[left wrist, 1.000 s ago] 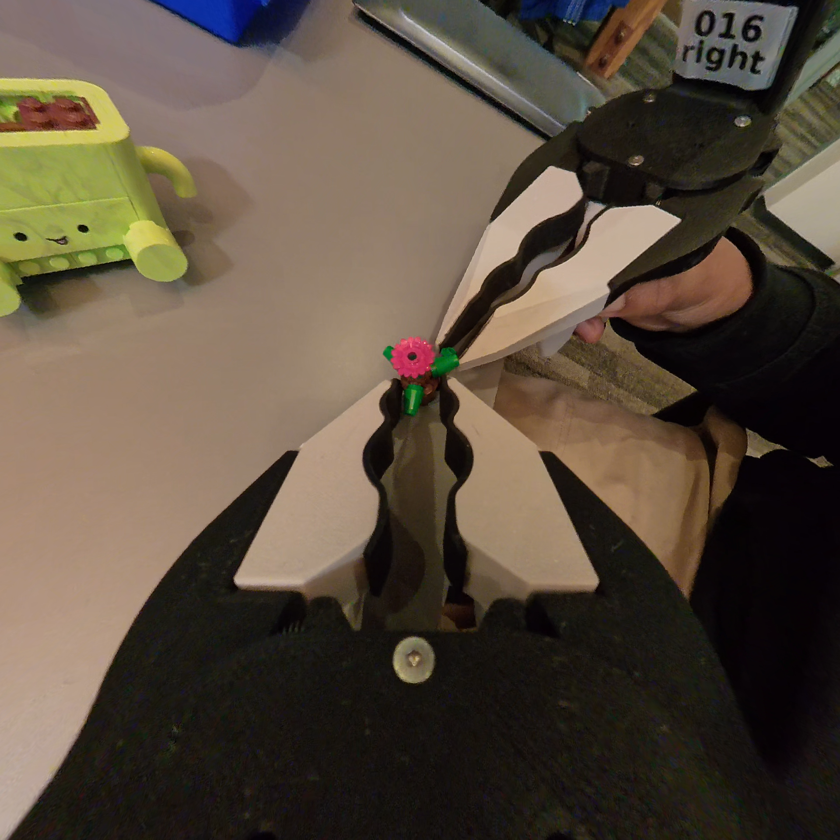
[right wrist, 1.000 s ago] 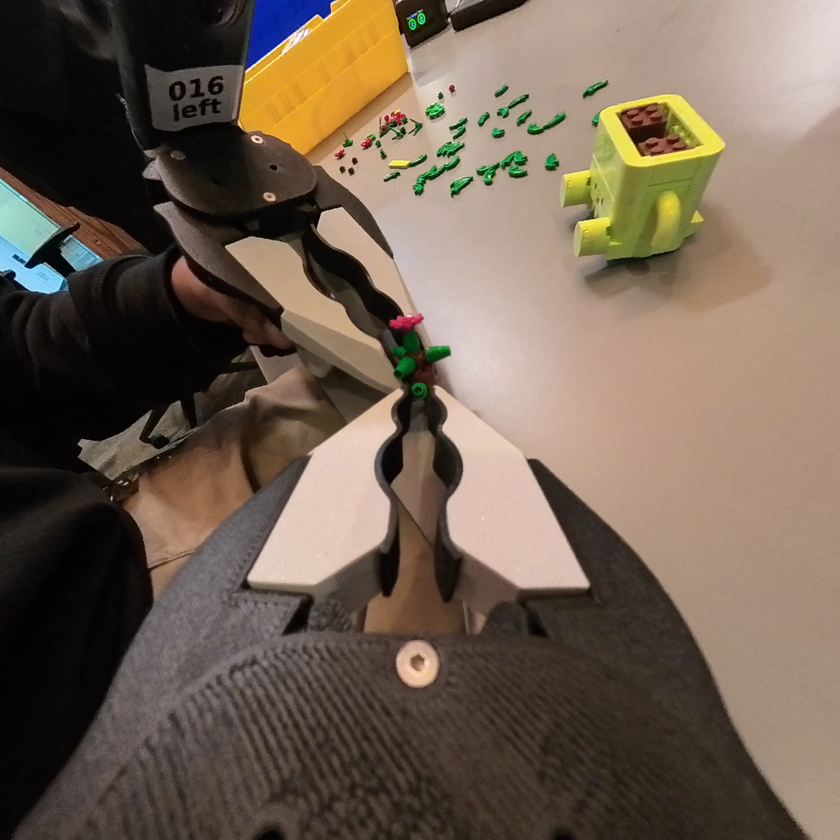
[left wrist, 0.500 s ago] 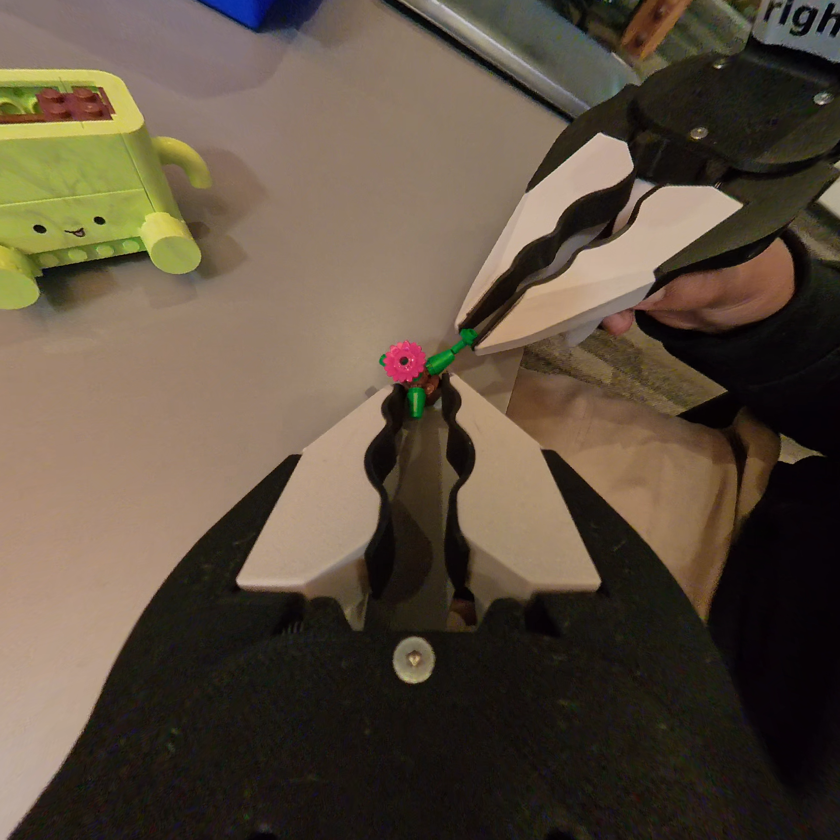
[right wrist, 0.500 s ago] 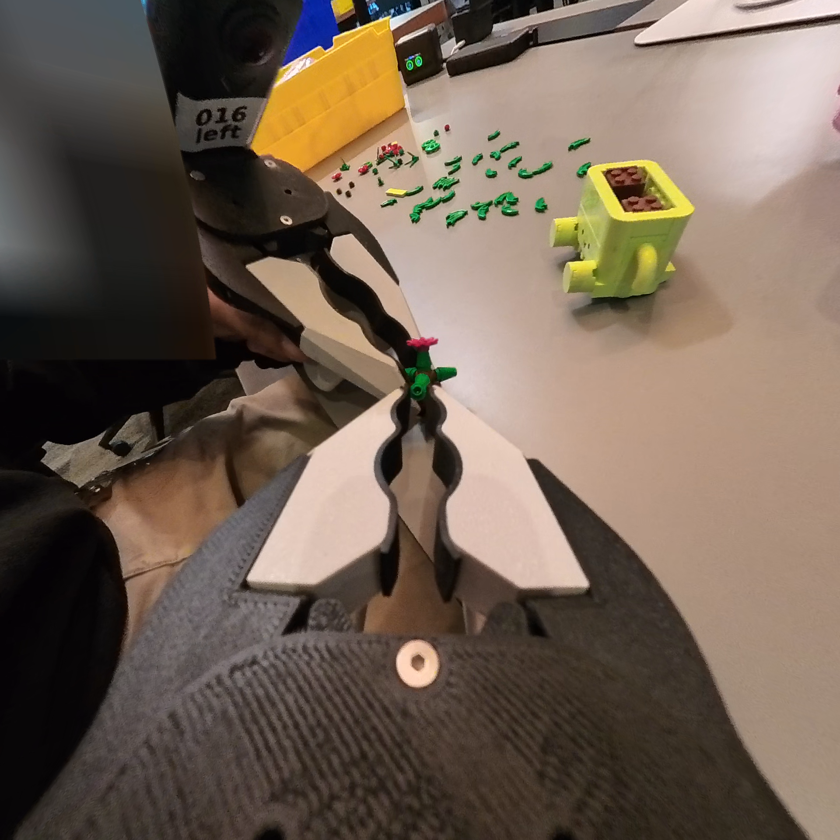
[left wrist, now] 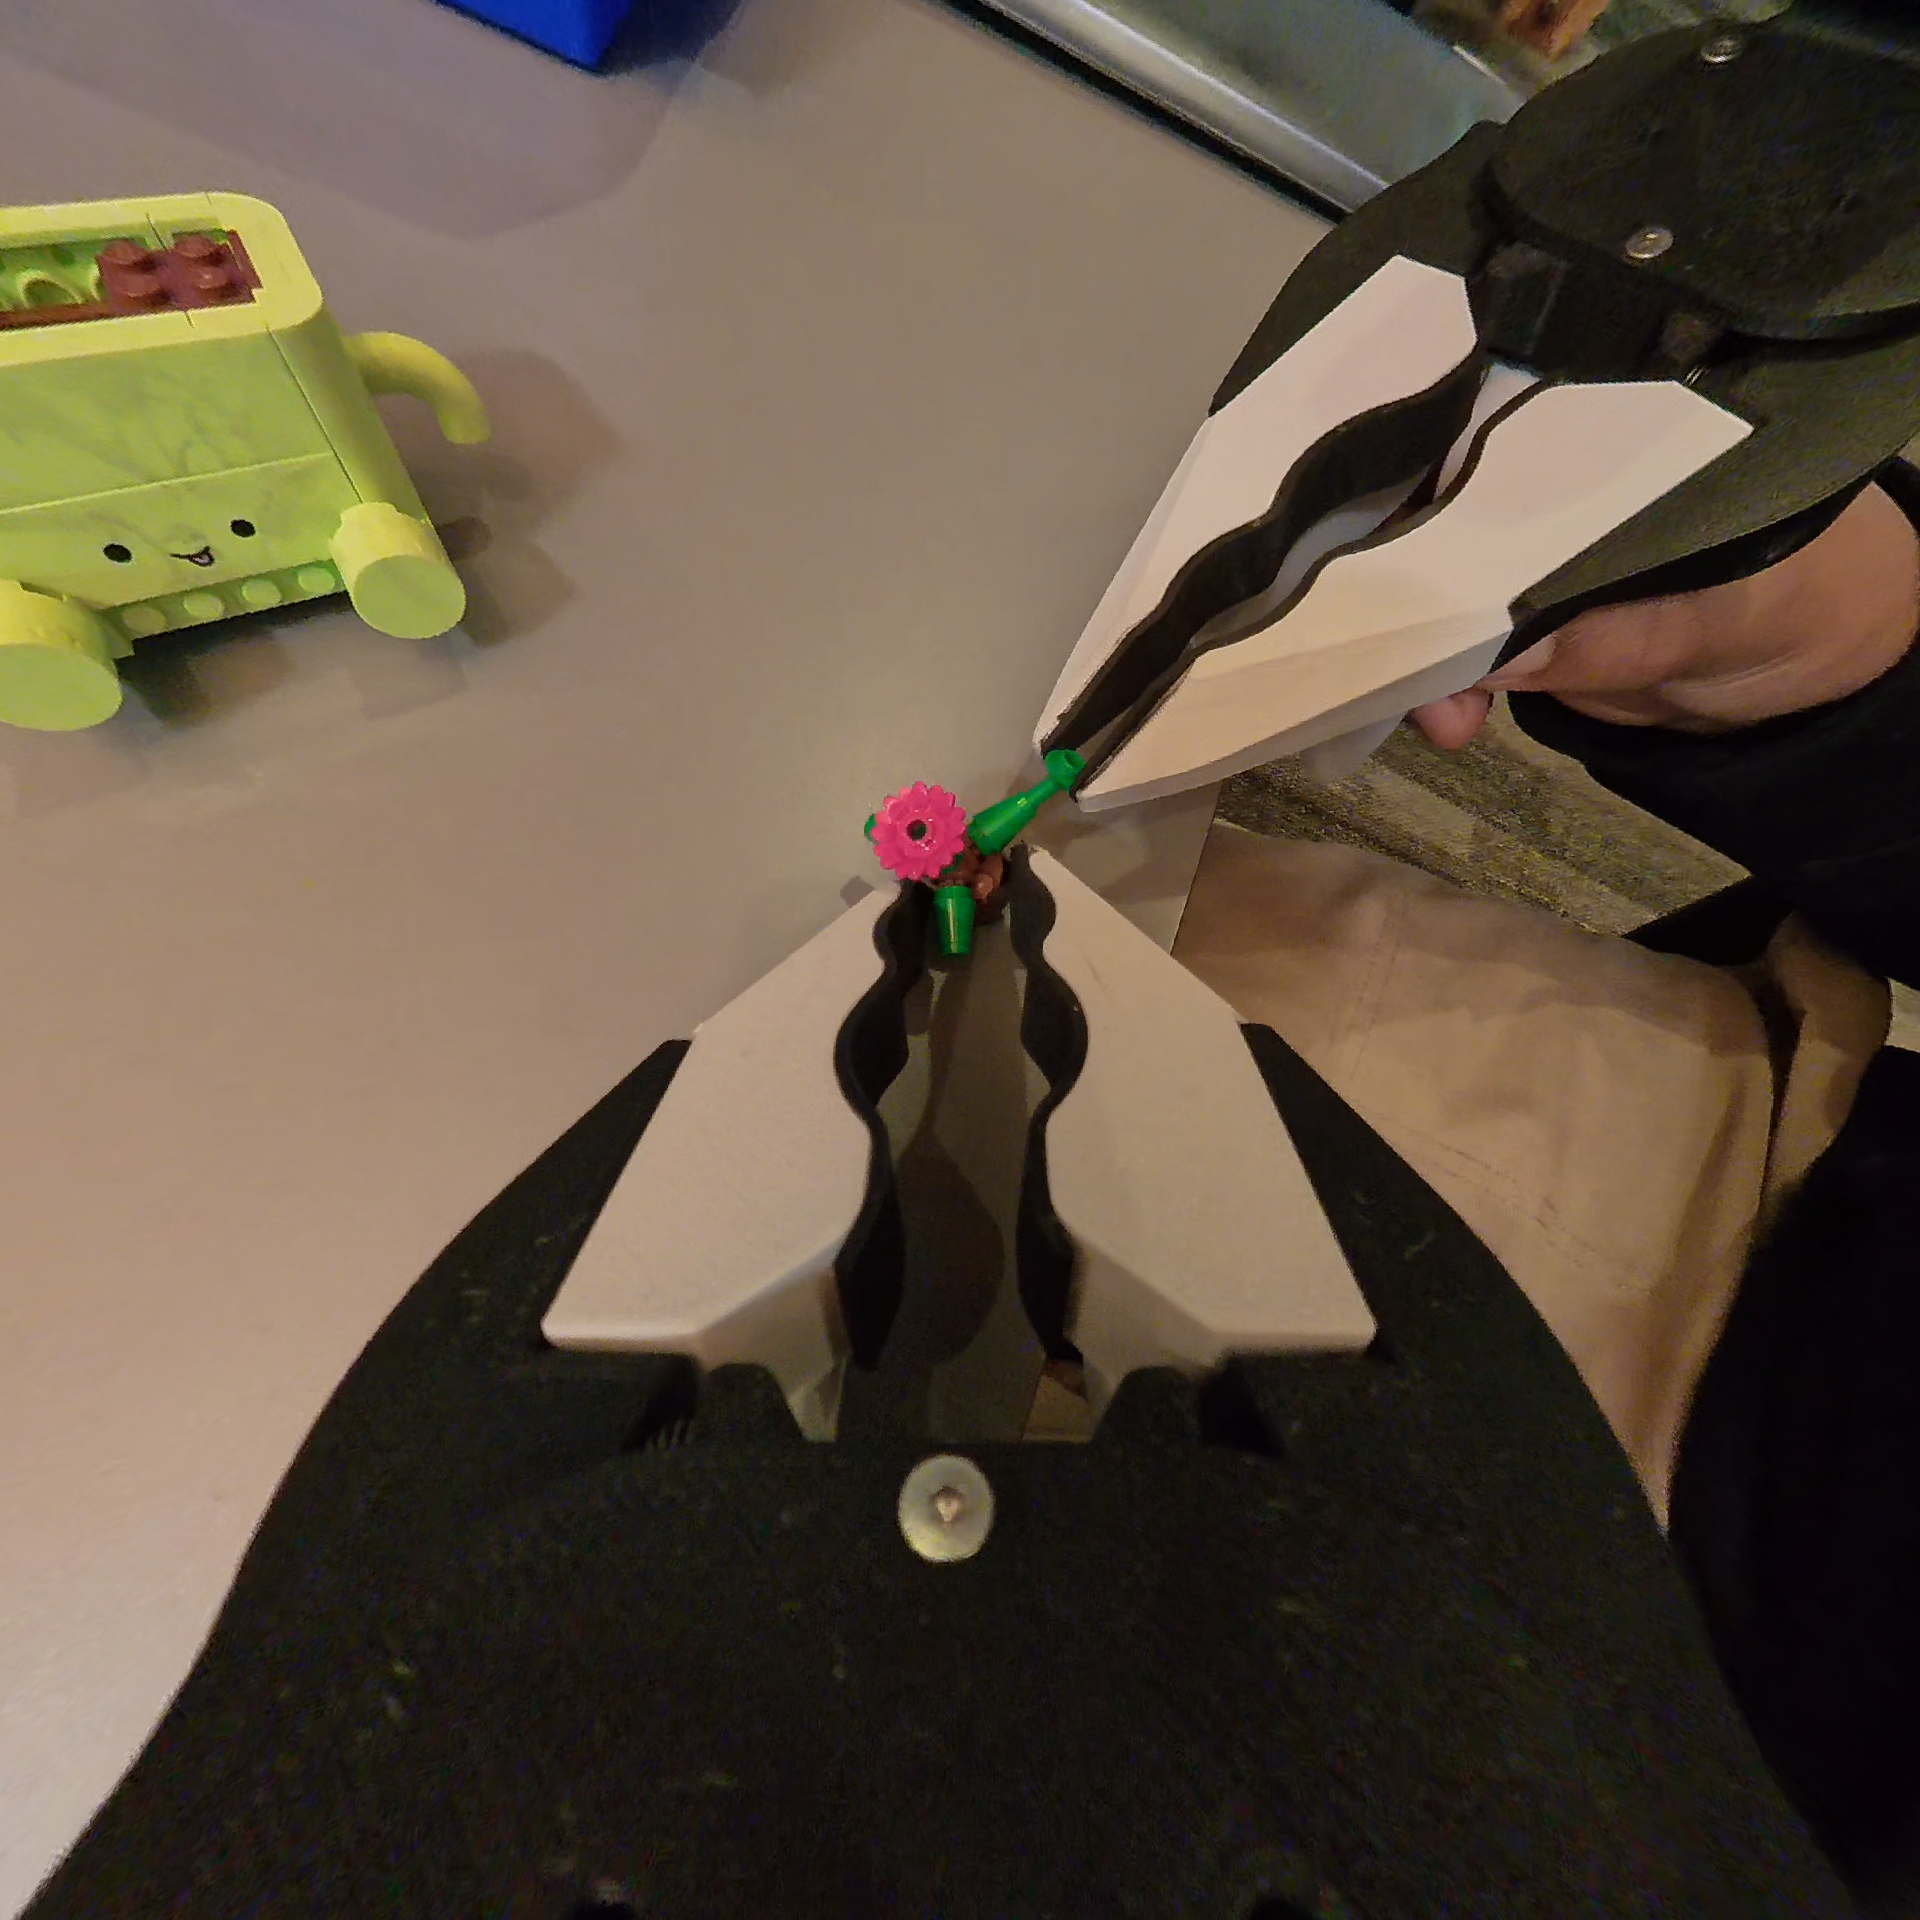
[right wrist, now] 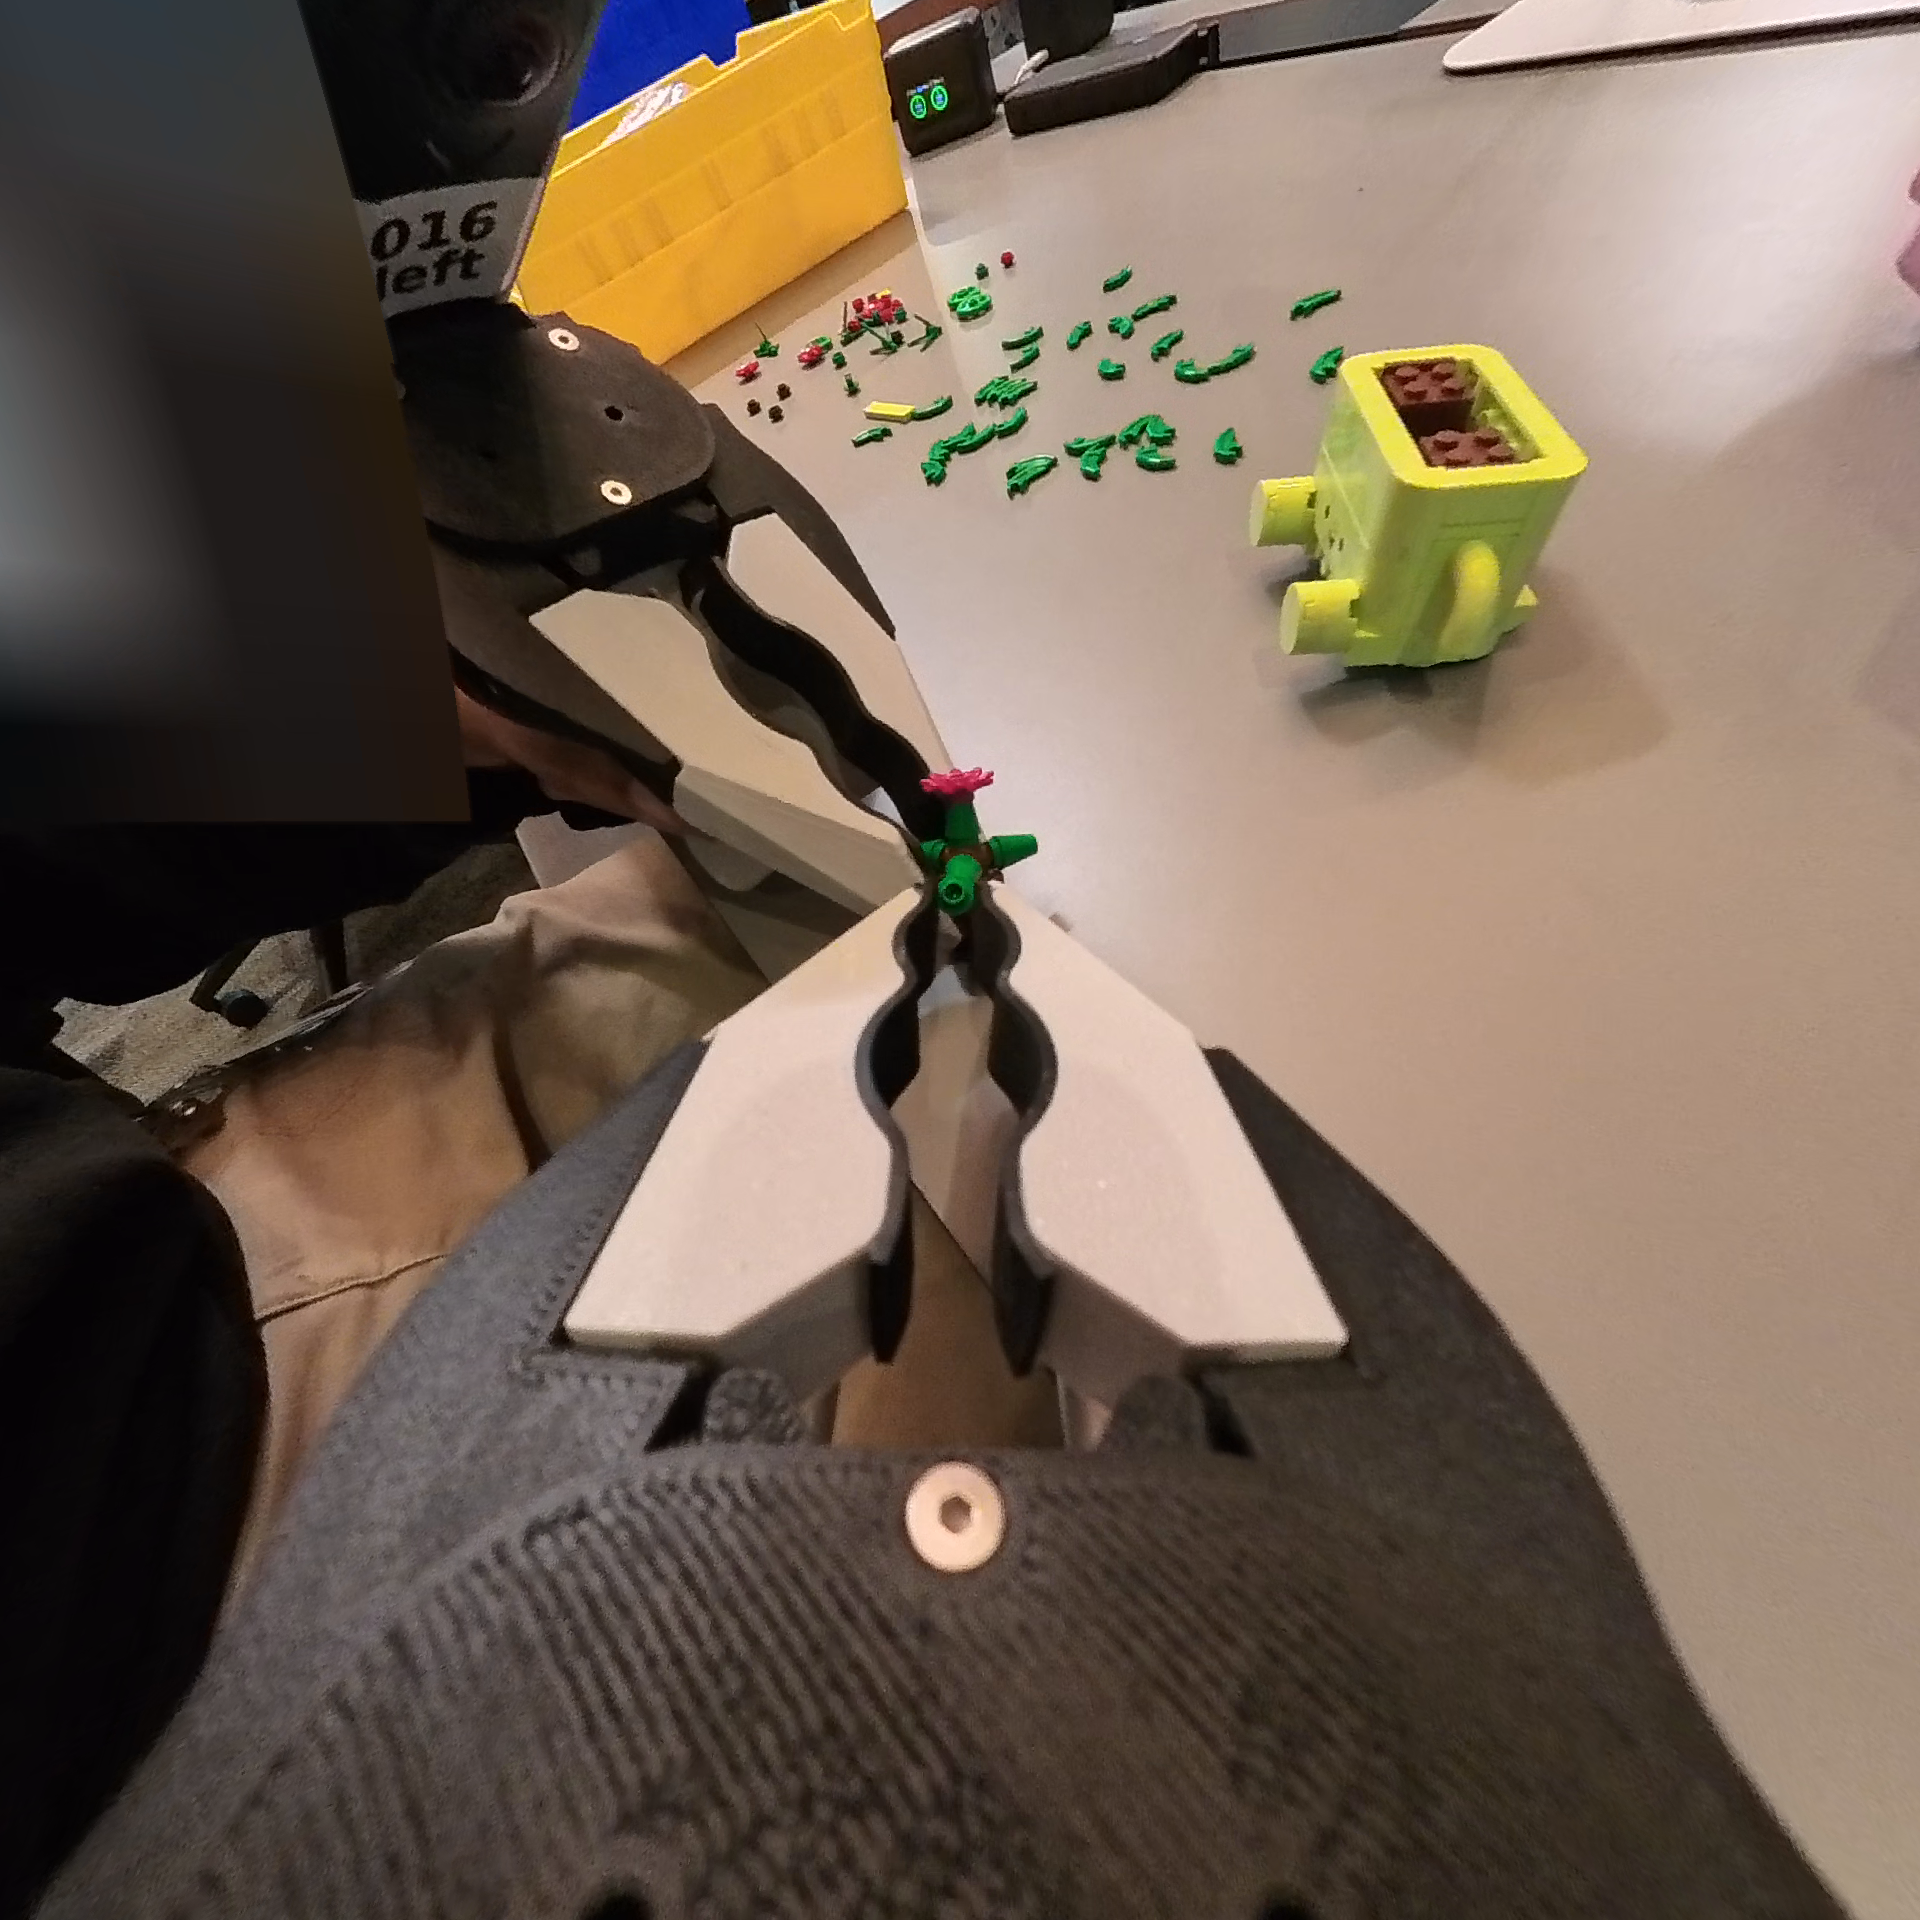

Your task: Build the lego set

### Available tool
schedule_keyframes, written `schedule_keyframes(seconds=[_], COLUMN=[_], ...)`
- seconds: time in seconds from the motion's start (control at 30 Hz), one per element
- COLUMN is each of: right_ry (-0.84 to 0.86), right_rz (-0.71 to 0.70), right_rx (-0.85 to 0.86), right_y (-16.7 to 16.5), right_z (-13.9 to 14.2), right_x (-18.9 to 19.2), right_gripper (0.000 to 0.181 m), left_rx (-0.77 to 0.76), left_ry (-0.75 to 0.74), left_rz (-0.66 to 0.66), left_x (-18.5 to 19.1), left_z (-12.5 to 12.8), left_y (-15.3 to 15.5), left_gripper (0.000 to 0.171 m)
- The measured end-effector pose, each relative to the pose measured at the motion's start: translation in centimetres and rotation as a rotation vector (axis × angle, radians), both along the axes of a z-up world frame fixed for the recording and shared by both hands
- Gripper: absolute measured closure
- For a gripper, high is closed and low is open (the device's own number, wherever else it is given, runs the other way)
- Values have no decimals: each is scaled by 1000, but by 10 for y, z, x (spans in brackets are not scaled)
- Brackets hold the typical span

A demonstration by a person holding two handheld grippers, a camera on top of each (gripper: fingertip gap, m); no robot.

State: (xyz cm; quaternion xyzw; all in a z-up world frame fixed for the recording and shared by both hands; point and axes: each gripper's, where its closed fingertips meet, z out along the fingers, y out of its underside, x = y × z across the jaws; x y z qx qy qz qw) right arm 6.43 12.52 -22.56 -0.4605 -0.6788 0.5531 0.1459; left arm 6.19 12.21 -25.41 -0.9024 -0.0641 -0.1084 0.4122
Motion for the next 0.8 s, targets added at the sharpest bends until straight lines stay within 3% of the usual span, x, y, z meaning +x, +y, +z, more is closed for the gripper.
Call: schedule_keyframes(seconds=[0.27,0.53,0.8], right_ry=[-7,-19,-16], right_rz=[-3,6,15], right_rx=[18,57,18], right_y=[1,2,1], right_z=[-1,-3,-2], right_x=[0,2,2], right_gripper=[178,177,177], left_rx=[-2,-33,-24], left_ry=[52,258,195], left_rz=[5,-4,-2], left_x=[-1,-5,-4], left_z=[0,-1,-1], left_y=[1,2,2], left_gripper=[156,155,156])
